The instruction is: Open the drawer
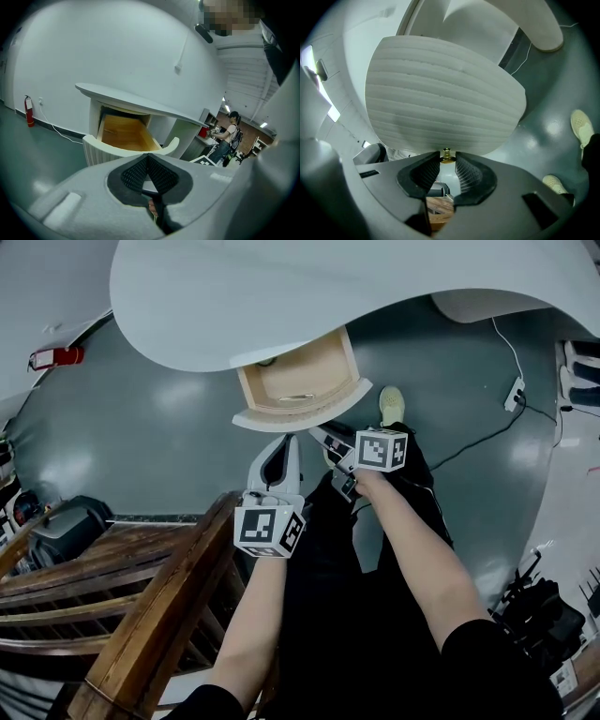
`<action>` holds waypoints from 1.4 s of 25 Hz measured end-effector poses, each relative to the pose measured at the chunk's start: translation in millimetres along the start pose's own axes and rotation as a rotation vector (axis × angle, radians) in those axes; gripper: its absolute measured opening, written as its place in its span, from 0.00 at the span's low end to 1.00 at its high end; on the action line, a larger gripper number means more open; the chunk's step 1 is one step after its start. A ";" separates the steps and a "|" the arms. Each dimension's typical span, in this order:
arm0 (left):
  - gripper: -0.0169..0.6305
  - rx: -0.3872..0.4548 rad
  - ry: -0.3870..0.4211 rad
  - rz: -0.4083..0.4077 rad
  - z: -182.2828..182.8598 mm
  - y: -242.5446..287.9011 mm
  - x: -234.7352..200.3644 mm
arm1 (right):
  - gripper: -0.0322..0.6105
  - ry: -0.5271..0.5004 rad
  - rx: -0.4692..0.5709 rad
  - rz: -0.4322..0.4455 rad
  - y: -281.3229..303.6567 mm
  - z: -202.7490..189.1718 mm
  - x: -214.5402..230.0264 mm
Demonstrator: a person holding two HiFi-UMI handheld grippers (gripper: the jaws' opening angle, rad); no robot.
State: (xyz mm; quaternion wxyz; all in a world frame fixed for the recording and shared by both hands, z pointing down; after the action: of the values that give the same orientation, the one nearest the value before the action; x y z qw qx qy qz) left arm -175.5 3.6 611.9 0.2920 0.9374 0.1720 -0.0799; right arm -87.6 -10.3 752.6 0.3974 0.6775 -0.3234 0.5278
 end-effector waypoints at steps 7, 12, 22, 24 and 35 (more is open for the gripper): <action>0.04 -0.007 -0.003 0.009 -3.2 -5.7 7.6 | 0.22 0.003 -0.033 -0.005 -8.9 -11.3 3.4; 0.04 -0.006 -0.004 0.009 -1.4 -14.2 19.5 | 0.22 0.015 -0.054 -0.006 -14.5 -21.3 3.3; 0.04 -0.004 0.003 0.002 6.4 -18.9 34.9 | 0.23 0.045 -0.077 -0.039 -19.5 -20.8 5.0; 0.04 0.000 0.007 -0.001 12.8 -20.1 37.3 | 0.24 0.047 -0.091 -0.052 -23.7 -20.5 2.8; 0.04 0.020 -0.018 -0.005 67.1 -32.8 50.9 | 0.15 -0.029 -0.154 -0.048 -57.5 -6.3 -65.0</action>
State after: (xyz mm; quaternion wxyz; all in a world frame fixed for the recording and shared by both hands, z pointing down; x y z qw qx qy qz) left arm -143.8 4.3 527.3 0.2840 0.9391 0.1710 -0.0907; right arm -56.3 23.8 678.9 0.4562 0.6602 -0.3523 0.4816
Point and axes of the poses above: the fingertips, and each gripper's own axes: y forward along the fingers, x to its right, z out of its top, the point moved 5 cm from there along -y, backward along the fingers, and after that the axes turned 5 degrees about z, right-handed, at the moved point
